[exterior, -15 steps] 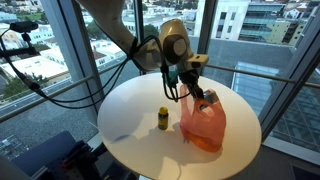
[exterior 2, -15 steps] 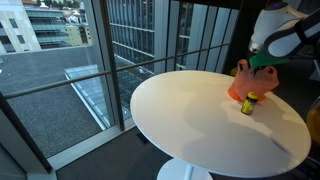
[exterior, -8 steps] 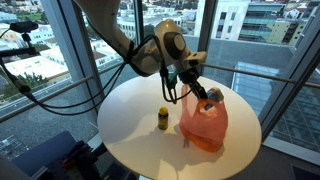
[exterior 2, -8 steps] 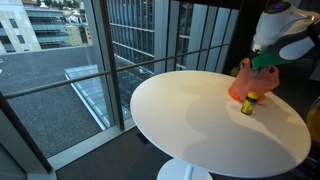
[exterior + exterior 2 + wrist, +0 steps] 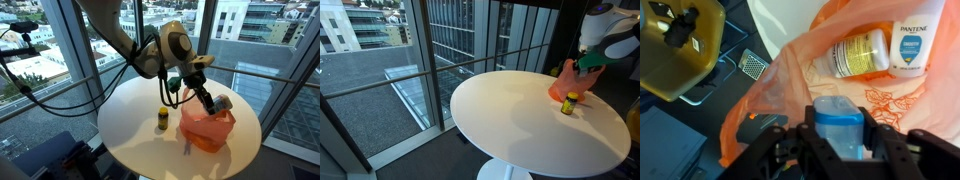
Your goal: Pick up the mentos packet from the orange plastic and put it on the table
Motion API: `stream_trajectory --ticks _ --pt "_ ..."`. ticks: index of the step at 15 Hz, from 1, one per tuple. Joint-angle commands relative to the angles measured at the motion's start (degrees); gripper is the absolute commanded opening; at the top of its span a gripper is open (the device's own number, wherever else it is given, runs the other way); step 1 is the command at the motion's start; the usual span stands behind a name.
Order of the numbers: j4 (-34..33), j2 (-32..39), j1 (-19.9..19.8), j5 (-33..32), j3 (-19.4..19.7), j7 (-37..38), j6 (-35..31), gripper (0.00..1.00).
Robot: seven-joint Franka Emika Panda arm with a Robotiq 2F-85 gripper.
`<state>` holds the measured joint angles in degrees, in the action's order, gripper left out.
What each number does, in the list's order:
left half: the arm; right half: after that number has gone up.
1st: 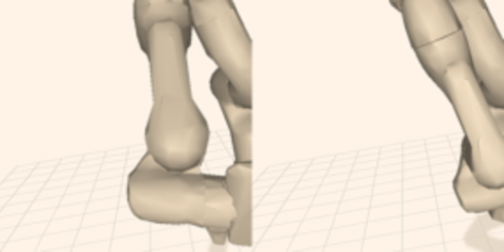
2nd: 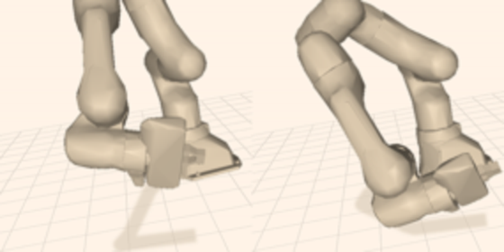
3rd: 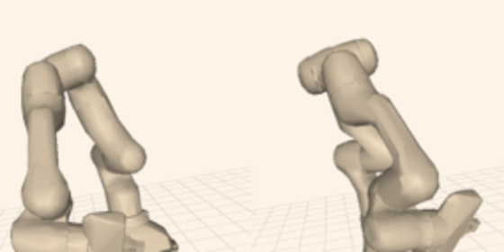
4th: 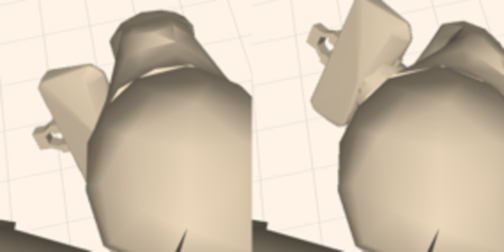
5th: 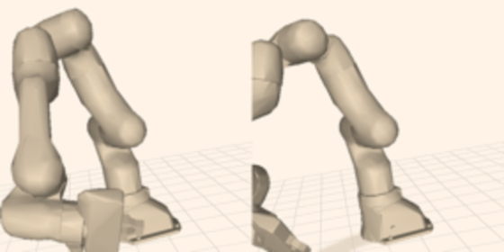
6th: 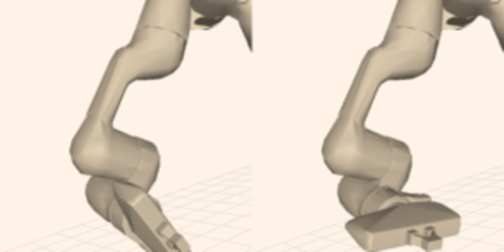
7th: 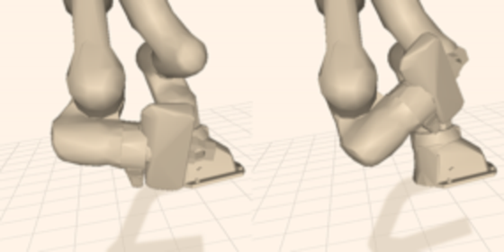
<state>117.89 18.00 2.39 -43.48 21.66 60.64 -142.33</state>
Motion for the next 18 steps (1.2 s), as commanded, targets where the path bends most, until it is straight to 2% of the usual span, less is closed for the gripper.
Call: stream_trajectory --ticks 1,5,11,18 --pt "-0.07 -1.68 -2.76 -1.36 -1.50 0.16 3.00 0.19" --pt "1.51 -3.71 -4.89 -0.19 -2.54 -2.29 3.42 0.19" --pt "8.06 -10.42 -6.99 1.96 -6.13 -8.48 -1.06 0.19" --pt "17.34 -19.27 -6.62 6.66 -10.27 -16.45 -5.26 0.19"
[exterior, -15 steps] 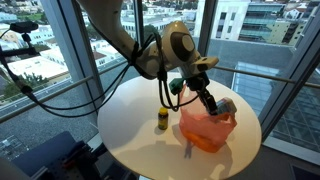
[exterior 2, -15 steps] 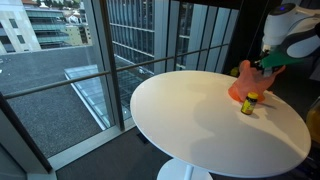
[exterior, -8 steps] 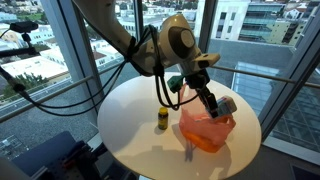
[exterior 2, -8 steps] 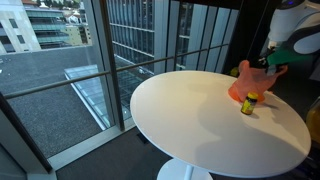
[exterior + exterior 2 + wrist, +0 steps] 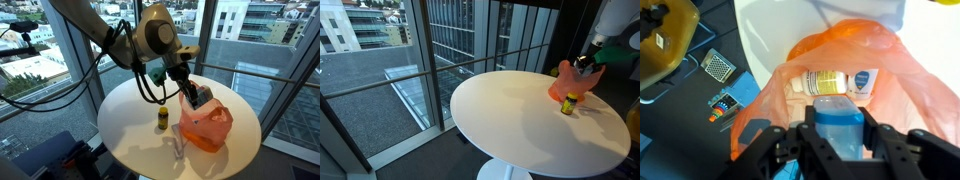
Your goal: Pick up the mentos packet from the orange plastic and put it on the table
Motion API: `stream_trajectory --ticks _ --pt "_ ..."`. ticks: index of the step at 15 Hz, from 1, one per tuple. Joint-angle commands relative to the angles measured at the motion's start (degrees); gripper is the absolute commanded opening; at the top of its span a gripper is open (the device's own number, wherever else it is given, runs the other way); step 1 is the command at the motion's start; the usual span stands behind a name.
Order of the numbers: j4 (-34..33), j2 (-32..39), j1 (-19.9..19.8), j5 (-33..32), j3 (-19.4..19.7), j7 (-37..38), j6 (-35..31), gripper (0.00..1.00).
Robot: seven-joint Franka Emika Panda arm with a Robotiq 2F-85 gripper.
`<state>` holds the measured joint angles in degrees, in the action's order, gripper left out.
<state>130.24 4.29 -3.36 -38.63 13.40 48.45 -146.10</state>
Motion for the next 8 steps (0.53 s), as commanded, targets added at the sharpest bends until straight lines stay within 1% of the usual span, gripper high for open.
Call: stream_trajectory --ticks 1,5,8 --pt "6.20 -6.86 -0.78 2.12 -2.70 -4.98 -1.65 0.19" --pt "10.81 -11.57 -0.41 4.86 -6.12 -8.91 -1.59 0.19" --pt "13.66 -14.08 0.42 11.95 -8.66 -16.28 -1.11 0.19"
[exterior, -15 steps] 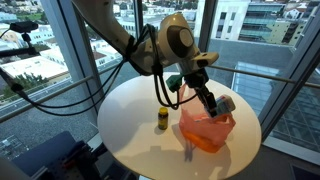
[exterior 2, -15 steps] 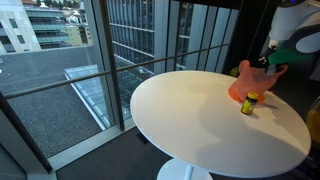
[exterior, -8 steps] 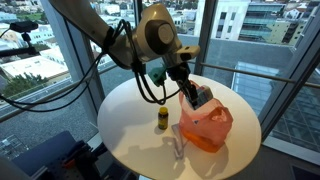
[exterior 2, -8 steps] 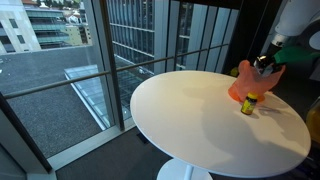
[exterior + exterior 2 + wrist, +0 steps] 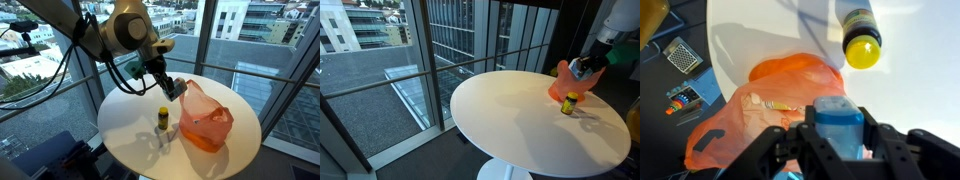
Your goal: Pick up the mentos packet from the orange plastic and put it on the table
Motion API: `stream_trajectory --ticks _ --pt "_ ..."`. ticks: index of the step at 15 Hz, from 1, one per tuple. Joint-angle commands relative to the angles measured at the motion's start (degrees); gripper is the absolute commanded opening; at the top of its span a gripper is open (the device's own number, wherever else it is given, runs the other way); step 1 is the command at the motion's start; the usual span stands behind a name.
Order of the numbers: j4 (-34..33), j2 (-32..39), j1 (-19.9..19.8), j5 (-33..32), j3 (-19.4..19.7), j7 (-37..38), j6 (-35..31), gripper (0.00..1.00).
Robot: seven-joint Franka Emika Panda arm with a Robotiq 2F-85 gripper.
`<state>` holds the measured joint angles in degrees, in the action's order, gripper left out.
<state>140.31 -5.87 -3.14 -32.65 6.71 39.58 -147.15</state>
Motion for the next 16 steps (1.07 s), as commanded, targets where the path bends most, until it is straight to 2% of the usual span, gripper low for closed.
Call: stream_trajectory --ticks 1,5,8,9,10,13,14,16 --pt "4.03 -4.33 0.56 8.93 -2.80 -10.26 0.78 0.19" --pt "3.62 -4.53 1.81 19.56 -5.01 -20.71 5.93 0.19" --pt "2.14 -4.52 1.53 22.35 -5.59 -23.74 10.03 0.19" --pt "3.23 -3.38 1.05 20.63 -6.26 -20.95 6.96 0.19" --pt "3.13 -3.43 1.03 20.81 -6.31 -21.17 7.35 0.44" --pt "3.27 -3.22 0.98 20.79 -6.38 -21.15 7.28 0.44" --pt "3.27 -3.18 0.99 20.79 -6.40 -21.15 7.27 0.19" --pt "3.19 -2.20 1.47 22.01 -6.29 -23.17 7.06 0.19"
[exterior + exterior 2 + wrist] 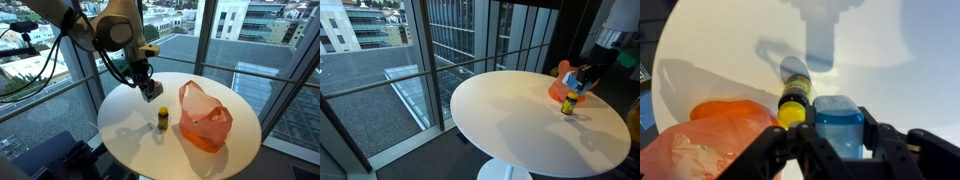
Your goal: Pick up the mentos packet from the orange plastic and put it on the table
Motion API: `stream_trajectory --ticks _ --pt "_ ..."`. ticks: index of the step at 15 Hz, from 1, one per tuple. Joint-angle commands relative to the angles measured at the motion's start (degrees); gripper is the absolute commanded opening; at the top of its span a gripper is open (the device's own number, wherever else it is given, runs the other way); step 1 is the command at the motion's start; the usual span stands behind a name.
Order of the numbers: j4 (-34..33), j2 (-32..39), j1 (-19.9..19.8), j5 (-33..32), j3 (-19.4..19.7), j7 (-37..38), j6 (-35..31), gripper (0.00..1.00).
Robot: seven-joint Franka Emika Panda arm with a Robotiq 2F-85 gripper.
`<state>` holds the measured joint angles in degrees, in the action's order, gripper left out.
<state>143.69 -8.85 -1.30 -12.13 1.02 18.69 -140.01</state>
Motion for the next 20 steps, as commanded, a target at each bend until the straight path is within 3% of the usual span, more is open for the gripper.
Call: stream_trajectory --ticks 1,12,20 --pt "-0.18 1.50 -0.25 1.48 -0.65 -2.58 -0.76 0.19" --pt "-2.20 14.24 1.33 11.39 -1.02 -15.99 -5.50 0.19" --pt "-5.10 21.40 1.59 7.66 0.05 -15.07 -6.15 0.19"
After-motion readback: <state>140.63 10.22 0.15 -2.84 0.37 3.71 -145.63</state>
